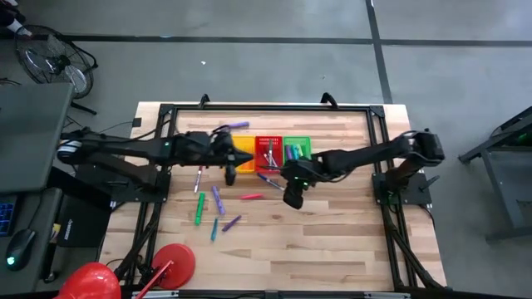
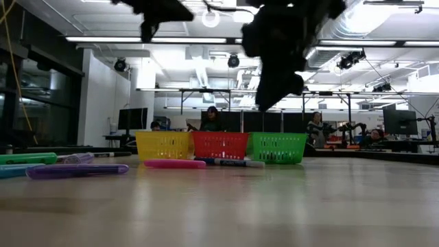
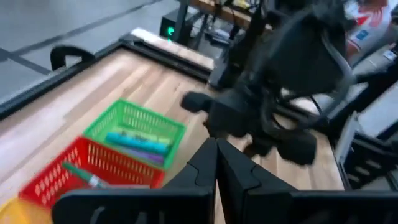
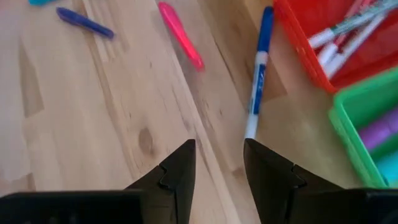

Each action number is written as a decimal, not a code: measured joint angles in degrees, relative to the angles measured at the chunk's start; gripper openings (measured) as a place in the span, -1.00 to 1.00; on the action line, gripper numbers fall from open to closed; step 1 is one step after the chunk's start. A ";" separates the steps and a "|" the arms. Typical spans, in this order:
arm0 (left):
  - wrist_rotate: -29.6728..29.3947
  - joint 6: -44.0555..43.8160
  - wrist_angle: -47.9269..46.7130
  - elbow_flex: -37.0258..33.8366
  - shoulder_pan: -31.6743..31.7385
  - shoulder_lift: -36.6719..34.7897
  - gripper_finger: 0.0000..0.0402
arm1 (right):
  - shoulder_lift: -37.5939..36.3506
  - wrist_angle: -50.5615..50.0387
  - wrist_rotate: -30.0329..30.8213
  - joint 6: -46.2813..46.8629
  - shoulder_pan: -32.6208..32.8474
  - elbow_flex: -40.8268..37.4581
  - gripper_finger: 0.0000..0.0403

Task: Pick & Place Markers
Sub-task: Put the blue marker into the red bin

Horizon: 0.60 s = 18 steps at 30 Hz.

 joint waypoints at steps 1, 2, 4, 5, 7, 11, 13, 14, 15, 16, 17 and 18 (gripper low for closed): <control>0.48 0.00 0.24 -1.80 0.00 -1.86 -1.00 | 1.26 -0.25 -0.30 -0.47 -0.43 1.16 -0.38; 1.05 0.06 0.91 -3.20 0.00 -3.38 -1.00 | 2.56 -0.96 -0.22 -0.62 -0.85 2.49 -0.38; 1.48 0.08 3.40 -4.86 0.00 -5.20 -1.00 | 5.29 -4.09 0.36 -1.01 -1.63 5.41 -0.38; 1.51 0.10 2.82 -5.94 0.00 -6.56 -1.00 | 6.72 -6.33 0.38 -1.37 -2.06 6.88 -0.38; 1.76 0.10 2.10 -7.43 0.00 -8.34 -1.00 | 9.52 -10.64 -0.08 -1.99 -2.84 9.74 -0.37; 2.74 0.38 1.90 -8.40 0.00 -10.01 -1.00 | 13.82 -14.78 -0.49 -2.21 -3.68 13.79 -0.21; 4.51 0.89 1.50 -8.44 0.00 -10.02 -1.00 | 15.55 -15.03 -0.46 -2.17 -3.69 14.82 -0.09; 5.32 1.15 1.51 -8.44 0.00 -10.02 -1.00 | 16.18 -14.82 -0.59 -2.17 -3.68 15.19 -0.03; 5.95 1.31 1.57 -8.44 -0.01 -10.04 -1.00 | 16.64 -14.73 -0.90 -2.19 -3.68 15.44 0.03; 6.50 1.33 1.59 -8.44 -0.02 -10.04 -1.00 | 17.01 -14.71 -0.92 -2.12 -3.68 15.66 0.09; 7.24 1.33 1.57 -8.44 0.00 -10.04 -1.00 | 17.16 -14.61 -0.52 -1.81 -3.68 15.80 0.14; 7.68 1.35 1.55 -8.44 -0.01 -10.02 -1.00 | 17.25 -14.63 -0.05 -1.72 -3.68 15.83 0.18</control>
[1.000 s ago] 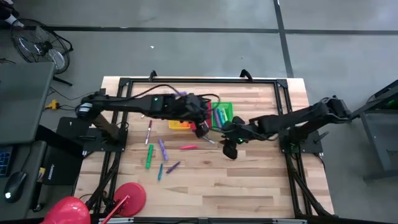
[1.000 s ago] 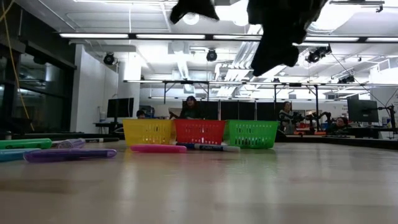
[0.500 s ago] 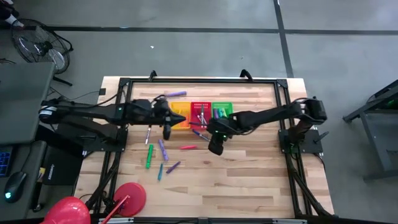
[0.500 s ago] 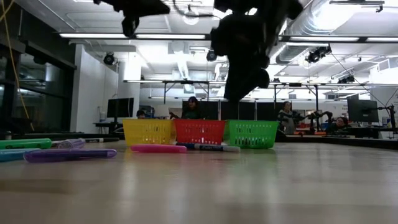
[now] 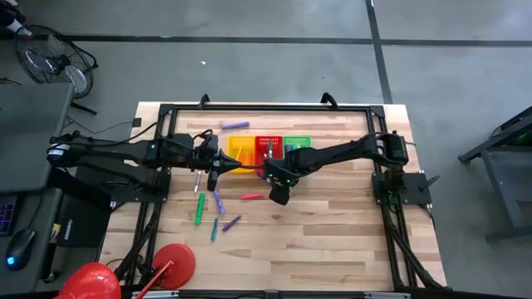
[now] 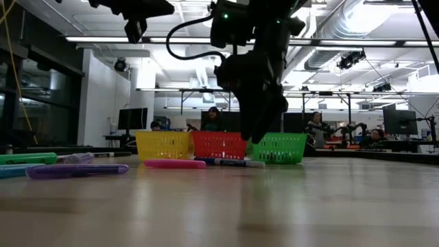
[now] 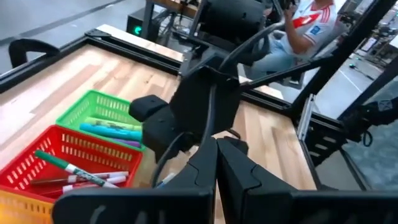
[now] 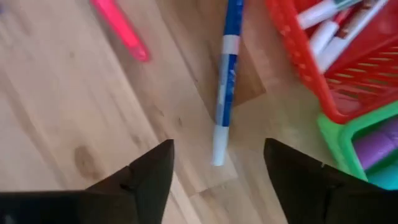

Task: Pick & Place Markers
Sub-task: Put the blue marker into the red bin

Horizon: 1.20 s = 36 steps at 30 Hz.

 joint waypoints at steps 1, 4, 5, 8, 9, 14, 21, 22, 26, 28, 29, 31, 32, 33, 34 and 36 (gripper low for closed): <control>0.46 0.00 0.00 0.00 0.01 0.00 -1.00 | 0.02 -0.11 0.81 0.12 0.00 -0.01 0.21; 1.35 0.00 -0.02 0.00 0.00 0.00 -1.00 | 0.02 -0.04 2.16 1.37 -0.12 -0.02 0.26; 1.35 0.00 0.00 0.00 0.01 0.00 -1.00 | 0.02 -0.13 2.04 1.46 -0.20 -0.02 0.26; 1.36 0.00 -0.02 0.00 0.01 0.00 -1.00 | 0.37 -0.10 3.36 2.06 0.02 -0.02 0.26; 1.51 0.00 -0.02 0.00 0.01 0.00 -1.00 | 0.55 -0.10 4.52 2.08 0.34 -0.02 0.26; 4.22 -0.02 -0.39 0.00 0.01 0.00 -1.00 | 1.09 1.73 10.22 4.03 2.07 -0.09 0.26; 5.74 -0.24 -1.43 0.00 0.01 0.00 -1.00 | 1.09 3.33 14.00 7.77 3.91 -0.09 0.26; 5.79 -0.24 -1.39 0.00 0.01 0.00 -1.00 | 1.09 3.29 13.95 8.26 4.15 -0.09 0.26; 5.83 -0.24 -1.38 0.00 0.01 0.00 -1.00 | 2.06 2.35 13.89 11.06 4.79 -0.09 0.26; 5.85 -0.24 -1.38 0.00 0.01 0.00 -1.00 | 2.76 1.70 14.07 13.55 4.83 -0.09 0.26; 5.84 -0.24 -1.48 0.00 0.01 0.00 -1.00 | 3.04 1.57 13.88 14.61 4.80 -0.09 0.26; 5.85 -0.25 -1.53 0.00 0.01 0.00 -1.00 | 3.40 1.53 13.50 15.92 4.82 -0.09 0.26; 5.98 -0.24 -1.59 0.00 0.01 0.00 -1.00 | 3.61 1.55 13.57 16.25 4.85 -0.09 0.26; 6.29 -0.22 -1.65 0.00 0.01 0.00 -1.00 | 3.73 1.58 13.83 16.42 4.87 -0.09 0.26; 6.77 -0.14 -1.70 0.00 0.01 0.02 -1.00 | 3.85 1.58 13.96 16.45 4.87 -0.09 0.26; 7.30 -0.02 -1.69 0.00 0.01 0.02 -1.00 | 3.87 1.58 14.37 16.27 4.87 -0.09 0.26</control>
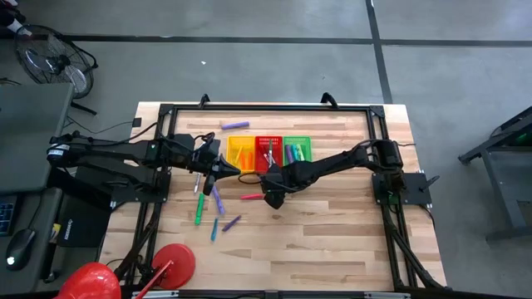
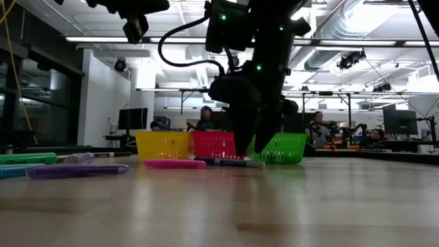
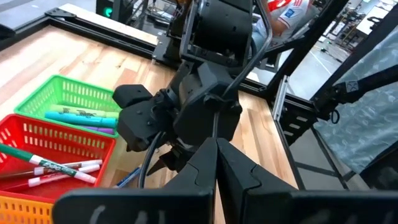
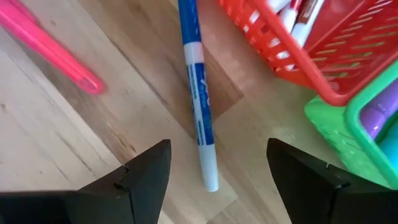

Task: Pick & Place Markers
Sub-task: Put the blue marker into the red bin

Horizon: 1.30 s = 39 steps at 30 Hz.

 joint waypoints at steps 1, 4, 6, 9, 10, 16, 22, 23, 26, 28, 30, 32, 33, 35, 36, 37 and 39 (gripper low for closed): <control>0.06 0.00 -0.02 0.00 0.00 0.00 -1.00 | 0.00 0.00 0.53 -0.05 0.00 0.00 0.26; 0.08 -0.02 -0.02 0.00 -0.02 0.00 -1.00 | 0.00 -0.02 1.29 -0.09 -0.02 0.00 0.26; 0.49 -0.04 -0.02 0.00 0.00 0.00 -1.00 | 0.12 0.18 1.36 0.15 -0.04 0.00 0.26; 1.42 -0.04 -0.02 0.00 0.00 0.02 -1.00 | 1.21 0.62 1.51 0.22 0.38 0.00 0.26; 1.44 -0.04 -0.02 0.00 -0.02 0.02 -1.00 | 1.72 1.25 1.65 0.27 0.61 0.00 0.26; 1.47 -0.32 -0.06 0.00 0.00 0.02 -1.00 | 3.78 1.91 1.26 4.73 1.29 0.22 0.26; 1.50 -0.85 -0.86 0.00 0.00 0.02 -1.00 | 4.08 2.68 -1.04 8.73 1.42 0.19 0.26; 1.50 -0.89 -1.24 0.00 0.00 0.02 -1.00 | 4.08 2.85 -1.51 8.90 1.42 0.17 0.26; 1.50 -0.90 -1.44 0.00 0.00 0.02 -1.00 | 4.13 3.06 -2.46 8.84 1.40 0.15 0.26; 1.50 -0.94 -1.42 0.00 0.00 0.02 -1.00 | 4.13 3.19 -3.01 8.70 1.40 0.14 0.26; 1.50 -1.25 -1.44 0.00 0.00 0.02 -1.00 | 4.13 3.42 -4.10 7.41 1.36 0.11 0.26; 1.50 -1.29 -1.42 0.00 -0.01 0.02 -1.00 | 4.13 3.60 -5.25 6.08 1.33 0.09 0.26; 1.50 -1.29 -1.44 0.00 -0.02 0.02 -1.00 | 4.15 3.65 -5.56 5.69 1.33 0.09 0.26; 1.50 -1.29 -1.43 0.00 0.00 0.02 -1.00 | 4.15 3.65 -5.81 5.36 1.33 0.09 0.23; 1.50 -1.29 -1.43 0.00 -0.01 0.02 -1.00 | 4.17 3.68 -5.96 5.30 1.33 0.09 0.21; 1.50 -1.29 -1.44 0.00 0.00 0.02 -1.00 | 4.17 3.70 -6.14 5.29 1.33 0.09 0.18; 1.50 -1.31 -1.44 0.00 -0.02 0.02 -1.00 | 4.19 3.81 -6.45 5.42 1.33 0.09 0.11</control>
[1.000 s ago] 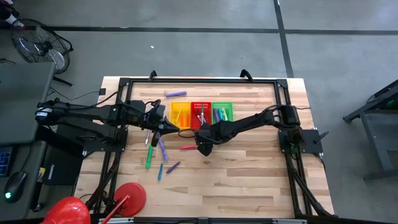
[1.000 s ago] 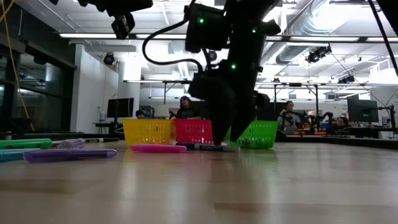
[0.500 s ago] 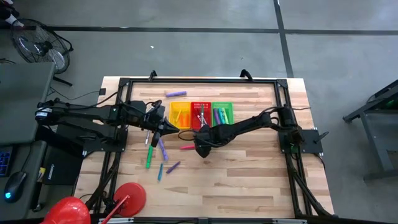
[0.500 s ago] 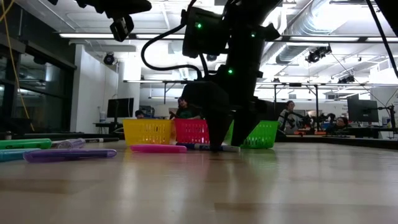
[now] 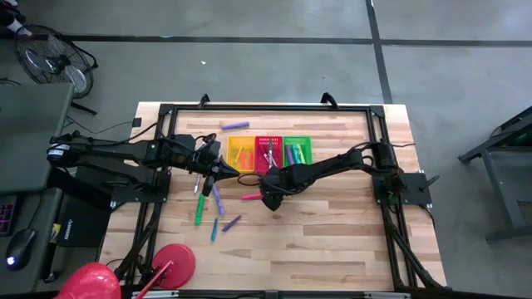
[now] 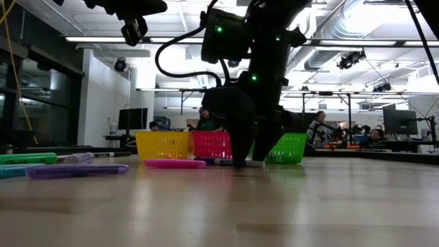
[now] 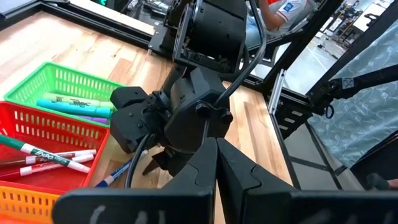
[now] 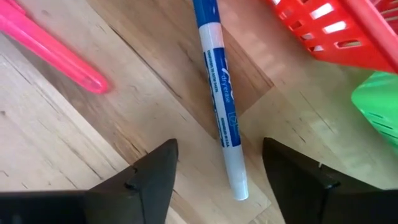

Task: Pick & Place Markers
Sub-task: Put the blue marker into the red bin

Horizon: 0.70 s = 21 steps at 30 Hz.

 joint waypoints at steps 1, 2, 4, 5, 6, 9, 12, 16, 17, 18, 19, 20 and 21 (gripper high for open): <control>0.00 0.00 0.00 0.00 0.02 0.00 -1.00 | 0.00 0.06 -0.10 0.04 0.00 0.00 0.07; 0.00 0.01 0.00 0.00 0.02 0.00 -1.00 | 0.00 0.08 -0.29 0.07 0.00 0.00 0.03; 0.00 0.00 0.00 0.00 0.02 0.00 -1.00 | 0.02 0.03 -0.85 0.13 0.00 0.00 -0.06; 0.00 0.00 0.00 0.00 0.02 0.00 -1.00 | 0.02 -0.07 -1.09 0.17 0.00 0.00 -0.10; 0.00 0.00 0.00 0.00 0.01 0.00 -1.00 | 0.02 -0.21 -1.43 0.17 0.01 0.02 -0.14; 0.00 0.00 -0.02 0.00 0.02 0.00 -1.00 | 0.02 -0.91 -2.42 0.28 0.00 0.02 -0.27; 0.00 0.00 -0.06 0.00 0.00 0.00 -1.00 | 0.02 -1.76 -3.21 0.23 0.00 0.02 -0.38; 0.00 0.00 -0.07 0.00 0.02 0.00 -1.00 | 0.02 -2.27 -5.58 -0.93 0.02 0.02 -0.49; 0.00 0.00 -0.07 0.00 0.02 0.00 -1.00 | 0.02 -2.33 -6.06 -1.07 0.02 0.00 -0.52; 0.00 0.00 -0.07 0.00 0.02 0.00 -1.00 | 0.02 -2.42 -6.30 -1.10 0.02 -0.02 -0.54; 0.00 0.00 -0.09 0.00 0.00 0.00 -1.00 | 0.03 -2.49 -6.47 -1.14 0.02 -0.02 -0.56; 0.00 0.00 -0.09 0.00 0.00 0.00 -1.00 | 0.19 -2.51 -6.54 -1.15 0.03 -0.02 -0.58; 0.00 0.01 -0.09 0.00 0.01 0.00 -1.00 | 0.48 -2.51 -6.58 -1.16 0.04 -0.02 -0.60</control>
